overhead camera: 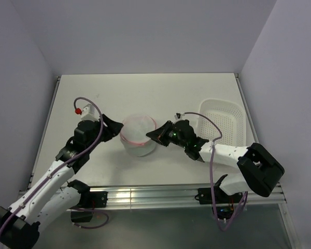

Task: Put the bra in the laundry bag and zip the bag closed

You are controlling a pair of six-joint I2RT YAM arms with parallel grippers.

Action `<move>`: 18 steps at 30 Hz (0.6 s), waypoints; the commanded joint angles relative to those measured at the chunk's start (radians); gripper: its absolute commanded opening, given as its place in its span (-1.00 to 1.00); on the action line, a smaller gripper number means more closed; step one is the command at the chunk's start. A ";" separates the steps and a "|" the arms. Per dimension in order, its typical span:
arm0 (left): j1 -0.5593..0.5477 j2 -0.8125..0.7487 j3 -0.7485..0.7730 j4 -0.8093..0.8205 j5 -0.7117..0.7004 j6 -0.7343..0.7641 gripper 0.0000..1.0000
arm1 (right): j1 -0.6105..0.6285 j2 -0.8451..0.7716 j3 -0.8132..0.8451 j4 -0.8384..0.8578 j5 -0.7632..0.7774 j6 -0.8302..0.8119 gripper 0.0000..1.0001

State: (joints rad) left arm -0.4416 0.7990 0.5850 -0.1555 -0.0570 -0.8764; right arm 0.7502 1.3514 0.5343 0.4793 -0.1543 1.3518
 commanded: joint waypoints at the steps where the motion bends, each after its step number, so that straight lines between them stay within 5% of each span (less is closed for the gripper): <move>1: -0.182 -0.058 0.085 -0.073 -0.182 0.105 0.16 | 0.008 0.021 0.079 -0.063 0.015 -0.019 -1.00; 8: -0.508 -0.023 0.075 -0.085 -0.276 0.047 -0.20 | 0.006 0.054 0.141 -0.120 -0.004 -0.029 -1.00; 18: -0.563 0.094 -0.010 0.057 -0.210 0.027 -0.18 | 0.006 0.066 0.170 -0.159 -0.013 -0.042 -1.00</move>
State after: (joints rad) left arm -0.9901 0.8871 0.5957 -0.1799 -0.2737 -0.8352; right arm 0.7502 1.4036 0.6544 0.3401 -0.1654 1.3315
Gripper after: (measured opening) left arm 0.406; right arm 0.093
